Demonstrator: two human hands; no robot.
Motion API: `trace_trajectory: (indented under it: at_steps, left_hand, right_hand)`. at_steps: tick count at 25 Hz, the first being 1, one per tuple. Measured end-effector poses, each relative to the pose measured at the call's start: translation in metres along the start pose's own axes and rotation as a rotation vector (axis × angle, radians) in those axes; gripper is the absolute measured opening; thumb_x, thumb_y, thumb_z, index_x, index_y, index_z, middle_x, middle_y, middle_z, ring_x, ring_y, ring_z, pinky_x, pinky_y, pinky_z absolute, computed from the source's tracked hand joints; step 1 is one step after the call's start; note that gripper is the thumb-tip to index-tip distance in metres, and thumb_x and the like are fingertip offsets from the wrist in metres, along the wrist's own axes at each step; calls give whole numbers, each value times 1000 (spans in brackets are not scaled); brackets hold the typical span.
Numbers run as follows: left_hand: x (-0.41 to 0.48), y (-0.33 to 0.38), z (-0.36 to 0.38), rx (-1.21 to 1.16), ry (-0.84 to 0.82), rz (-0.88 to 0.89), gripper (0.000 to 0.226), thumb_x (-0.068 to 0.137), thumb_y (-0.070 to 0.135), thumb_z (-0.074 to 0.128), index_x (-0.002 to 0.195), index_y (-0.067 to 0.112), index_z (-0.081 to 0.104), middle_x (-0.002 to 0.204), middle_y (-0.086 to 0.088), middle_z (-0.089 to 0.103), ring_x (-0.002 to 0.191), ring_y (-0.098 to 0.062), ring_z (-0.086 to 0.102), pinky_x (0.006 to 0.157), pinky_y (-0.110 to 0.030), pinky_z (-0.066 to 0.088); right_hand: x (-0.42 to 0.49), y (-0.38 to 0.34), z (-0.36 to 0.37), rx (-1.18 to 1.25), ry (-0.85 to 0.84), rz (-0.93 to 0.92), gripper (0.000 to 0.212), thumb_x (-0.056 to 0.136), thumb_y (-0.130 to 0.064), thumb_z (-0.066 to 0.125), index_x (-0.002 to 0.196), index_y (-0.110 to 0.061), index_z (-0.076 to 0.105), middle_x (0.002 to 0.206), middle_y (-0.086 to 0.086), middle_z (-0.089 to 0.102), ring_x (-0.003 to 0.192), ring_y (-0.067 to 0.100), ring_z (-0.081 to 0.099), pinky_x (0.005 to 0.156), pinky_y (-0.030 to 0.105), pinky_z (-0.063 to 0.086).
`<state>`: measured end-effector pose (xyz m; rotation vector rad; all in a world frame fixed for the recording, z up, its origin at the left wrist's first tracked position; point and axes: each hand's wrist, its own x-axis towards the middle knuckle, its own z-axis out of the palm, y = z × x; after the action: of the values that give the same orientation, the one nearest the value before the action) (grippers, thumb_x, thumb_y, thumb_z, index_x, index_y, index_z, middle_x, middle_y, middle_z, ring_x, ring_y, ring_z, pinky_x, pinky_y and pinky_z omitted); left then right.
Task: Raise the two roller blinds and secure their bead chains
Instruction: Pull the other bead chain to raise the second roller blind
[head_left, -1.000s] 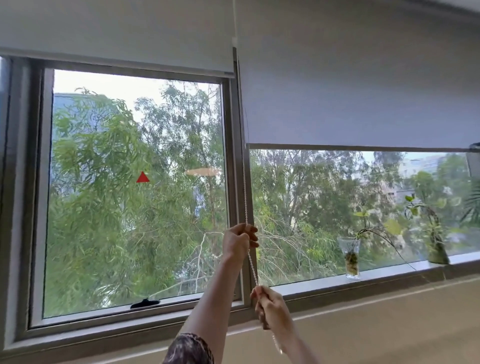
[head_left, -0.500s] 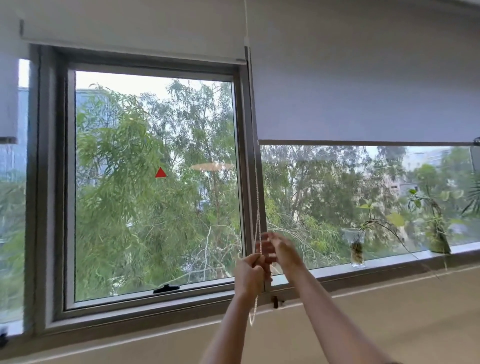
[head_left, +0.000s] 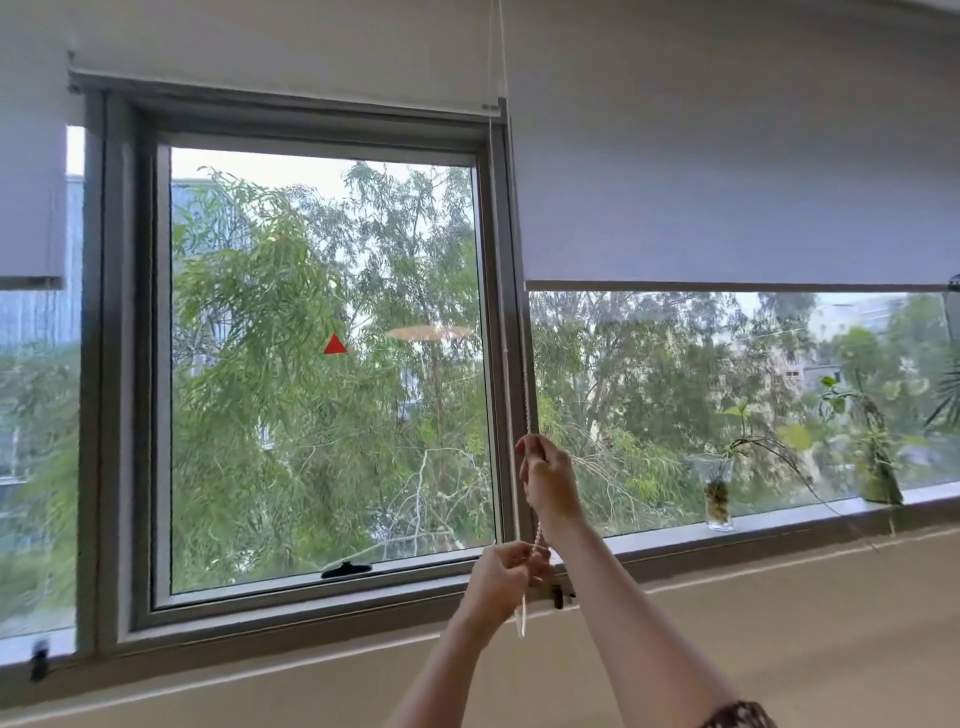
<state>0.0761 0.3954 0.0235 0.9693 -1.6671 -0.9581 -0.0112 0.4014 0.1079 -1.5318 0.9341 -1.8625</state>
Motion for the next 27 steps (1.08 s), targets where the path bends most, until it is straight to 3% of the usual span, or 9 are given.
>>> trace_trajectory:
  at_steps: [3, 5, 7, 9, 12, 17, 20, 23, 27]
  left_hand:
    - [2, 16, -10, 39, 9, 9, 25, 94, 0, 48, 104, 8, 69, 87, -6, 71, 77, -19, 58, 61, -20, 45]
    - [4, 38, -14, -77, 51, 20, 23, 97, 6, 45, 104, 8, 67, 87, -3, 70, 69, -13, 62, 51, -12, 46]
    - [9, 64, -13, -169, 109, 13, 24, 98, 16, 46, 108, 9, 66, 94, -2, 72, 75, -5, 67, 55, -16, 52]
    - [15, 85, -6, -216, 150, 10, 26, 97, 21, 49, 115, 10, 64, 106, -8, 71, 90, -14, 66, 72, -26, 54]
    - [27, 110, 6, -178, 190, 54, 28, 95, 23, 53, 117, 10, 63, 112, -7, 71, 100, -19, 65, 89, -37, 49]
    - [35, 119, 23, -295, 328, 54, 22, 93, 1, 51, 88, 11, 69, 81, -5, 69, 62, -10, 60, 41, -11, 43]
    - [31, 109, 26, -302, 352, 79, 37, 85, -16, 43, 77, 9, 70, 72, -6, 67, 58, -12, 57, 42, -12, 46]
    - [30, 107, 24, -293, 405, 80, 24, 88, -7, 52, 96, 4, 72, 80, -6, 70, 60, -10, 58, 48, -17, 49]
    - [24, 105, 25, -293, 395, 82, 27, 87, -8, 52, 97, 8, 71, 78, -1, 69, 50, -2, 54, 39, -9, 41]
  right_hand:
    - [-10, 11, -6, -38, -7, -18, 27, 100, -13, 37, 81, -12, 57, 55, -2, 43, 43, 9, 35, 41, 16, 31]
    - [-17, 21, -11, -57, -27, -28, 29, 100, -14, 38, 78, -14, 58, 62, 0, 54, 49, 10, 51, 50, 18, 45]
    - [-22, 31, -15, -65, -42, -25, 30, 99, -13, 40, 79, -17, 62, 72, -1, 64, 62, 10, 62, 64, 27, 54]
    - [-28, 43, -20, -81, -16, -34, 36, 98, -8, 43, 73, -24, 64, 65, -5, 61, 59, 14, 54, 59, 34, 44]
    - [-41, 59, -27, -105, -16, -30, 41, 98, -13, 44, 64, -28, 59, 44, -10, 39, 43, 9, 30, 46, 29, 22]
    - [-58, 67, -40, -112, -74, -34, 33, 100, -20, 42, 71, -21, 57, 53, 1, 36, 49, 17, 28, 45, 29, 20]
    - [-62, 64, -53, -90, -195, 83, 29, 100, -22, 41, 80, -17, 61, 52, -2, 47, 47, 14, 36, 44, 23, 26]
    - [-50, 44, -68, -112, -317, 224, 33, 102, -29, 35, 101, -14, 65, 78, 10, 71, 65, 16, 56, 57, 24, 42]
    - [-12, 0, -70, -64, -203, 162, 45, 102, -33, 30, 113, -1, 60, 107, 24, 67, 85, 23, 60, 74, 32, 47]
